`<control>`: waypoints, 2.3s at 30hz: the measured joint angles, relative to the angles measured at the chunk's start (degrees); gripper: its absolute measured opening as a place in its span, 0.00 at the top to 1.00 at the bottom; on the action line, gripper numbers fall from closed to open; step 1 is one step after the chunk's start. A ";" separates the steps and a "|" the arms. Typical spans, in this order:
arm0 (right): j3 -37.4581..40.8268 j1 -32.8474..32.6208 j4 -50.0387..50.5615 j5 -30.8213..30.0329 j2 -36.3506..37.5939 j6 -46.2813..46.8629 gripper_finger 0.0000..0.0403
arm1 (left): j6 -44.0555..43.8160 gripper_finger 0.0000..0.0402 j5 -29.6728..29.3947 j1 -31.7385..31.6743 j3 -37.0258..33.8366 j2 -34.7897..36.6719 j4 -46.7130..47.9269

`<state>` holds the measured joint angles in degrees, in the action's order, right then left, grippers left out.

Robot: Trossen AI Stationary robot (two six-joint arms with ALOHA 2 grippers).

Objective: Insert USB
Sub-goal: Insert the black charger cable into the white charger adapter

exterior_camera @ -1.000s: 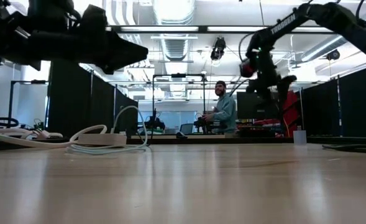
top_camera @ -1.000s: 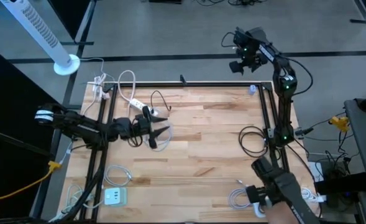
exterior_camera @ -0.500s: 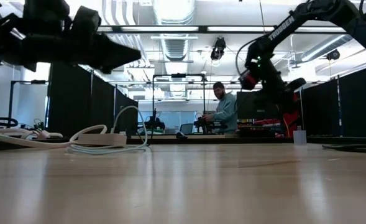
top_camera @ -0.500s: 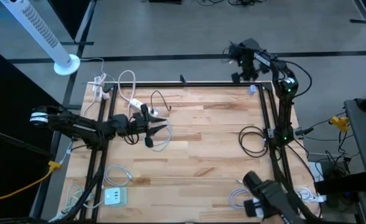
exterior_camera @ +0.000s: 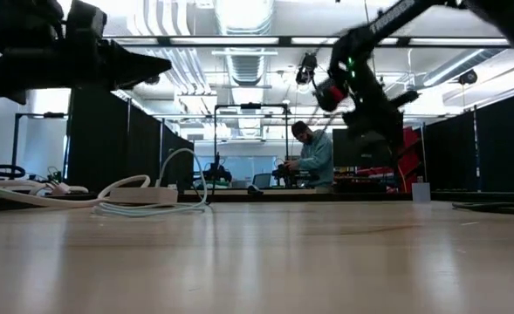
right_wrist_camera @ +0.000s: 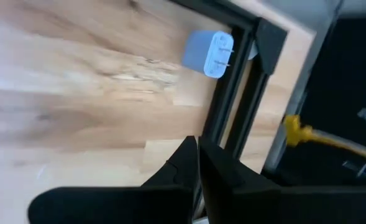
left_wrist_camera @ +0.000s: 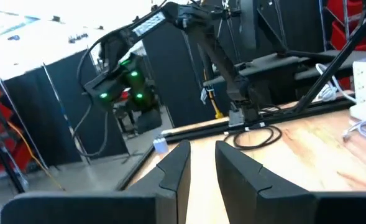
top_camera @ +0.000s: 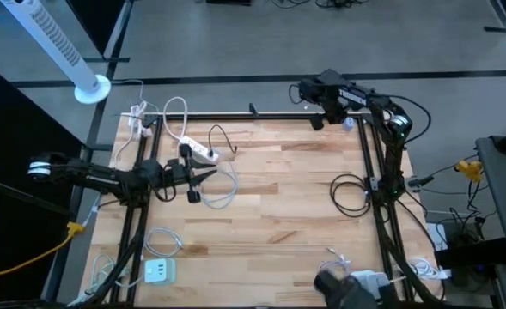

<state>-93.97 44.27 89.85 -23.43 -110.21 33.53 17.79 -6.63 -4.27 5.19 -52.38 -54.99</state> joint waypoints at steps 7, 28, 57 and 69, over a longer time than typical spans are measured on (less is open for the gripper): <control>18.21 -7.27 -0.73 -8.72 10.31 16.09 1.00 | -2.41 0.84 7.14 -2.55 -0.20 -0.17 -0.69; 49.74 -8.71 -42.60 -18.57 19.06 28.05 1.00 | -11.06 0.85 1.48 -6.80 0.79 -1.51 -1.05; 49.74 2.28 -54.19 -31.15 14.74 26.13 1.00 | -13.62 0.85 -0.35 -9.14 5.60 -11.32 -0.40; 49.74 -1.99 -65.27 -27.47 11.10 11.09 1.00 | -14.06 0.85 -0.31 -9.07 5.57 -11.30 1.30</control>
<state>-44.23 42.28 24.58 -50.90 -99.11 44.62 3.73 -6.94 -13.34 10.76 -63.68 -53.69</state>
